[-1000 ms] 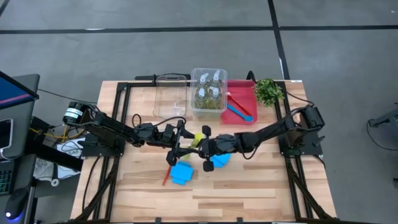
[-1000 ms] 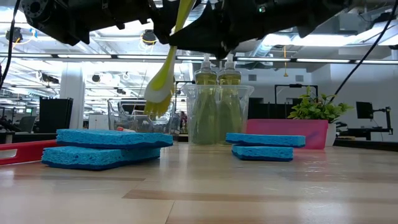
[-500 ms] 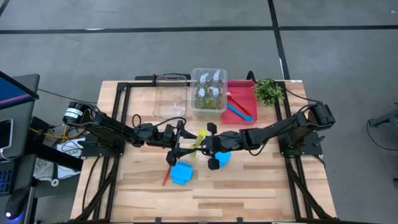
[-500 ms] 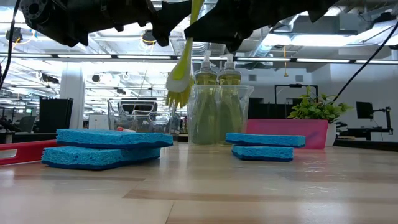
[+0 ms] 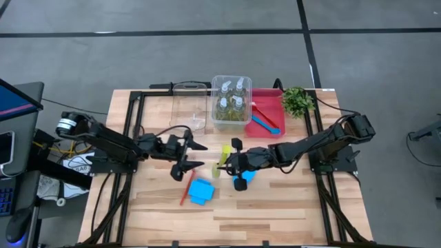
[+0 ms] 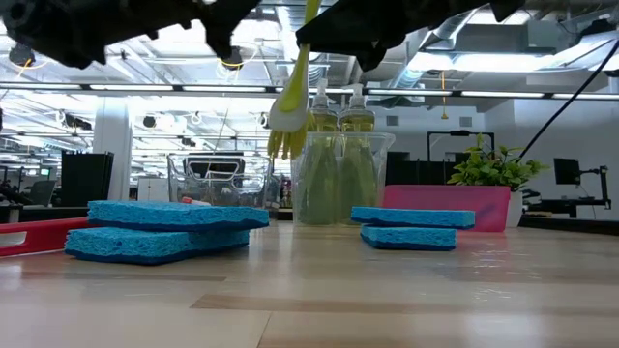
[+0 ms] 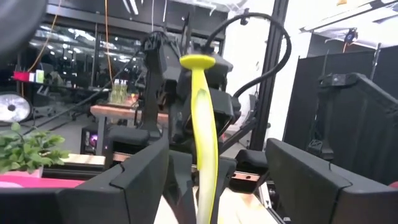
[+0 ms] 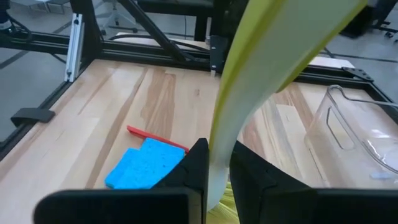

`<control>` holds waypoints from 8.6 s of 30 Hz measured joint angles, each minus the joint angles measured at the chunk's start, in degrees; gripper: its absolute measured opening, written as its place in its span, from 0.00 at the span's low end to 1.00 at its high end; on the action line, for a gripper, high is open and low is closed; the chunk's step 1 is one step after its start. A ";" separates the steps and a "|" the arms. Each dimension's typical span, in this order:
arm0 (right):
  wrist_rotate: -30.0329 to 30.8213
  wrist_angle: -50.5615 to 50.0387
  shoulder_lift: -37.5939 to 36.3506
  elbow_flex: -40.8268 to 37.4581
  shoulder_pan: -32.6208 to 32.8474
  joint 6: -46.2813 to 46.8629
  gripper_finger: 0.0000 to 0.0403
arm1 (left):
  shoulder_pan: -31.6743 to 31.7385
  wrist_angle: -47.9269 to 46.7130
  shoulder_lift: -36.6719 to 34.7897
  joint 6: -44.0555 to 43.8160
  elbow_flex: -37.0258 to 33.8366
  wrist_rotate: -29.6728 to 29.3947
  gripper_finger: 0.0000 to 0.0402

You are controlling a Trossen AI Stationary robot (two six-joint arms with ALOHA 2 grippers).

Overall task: Pick & Place Kitchen Sink Supplies
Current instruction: Put the green dish brush into the pink bin

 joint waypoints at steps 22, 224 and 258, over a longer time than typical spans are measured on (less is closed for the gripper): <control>13.98 -11.30 -8.53 0.02 0.80 -4.26 0.10 | -0.04 -0.01 -11.26 0.86 -9.73 0.00 0.67; -1.66 -40.30 -8.57 -2.36 -49.56 0.20 0.26 | -0.04 0.46 -10.85 0.48 -9.64 0.02 0.67; 4.30 -33.50 -4.88 -2.36 -52.45 0.44 0.26 | -0.04 0.46 -10.87 0.48 -9.64 0.02 0.67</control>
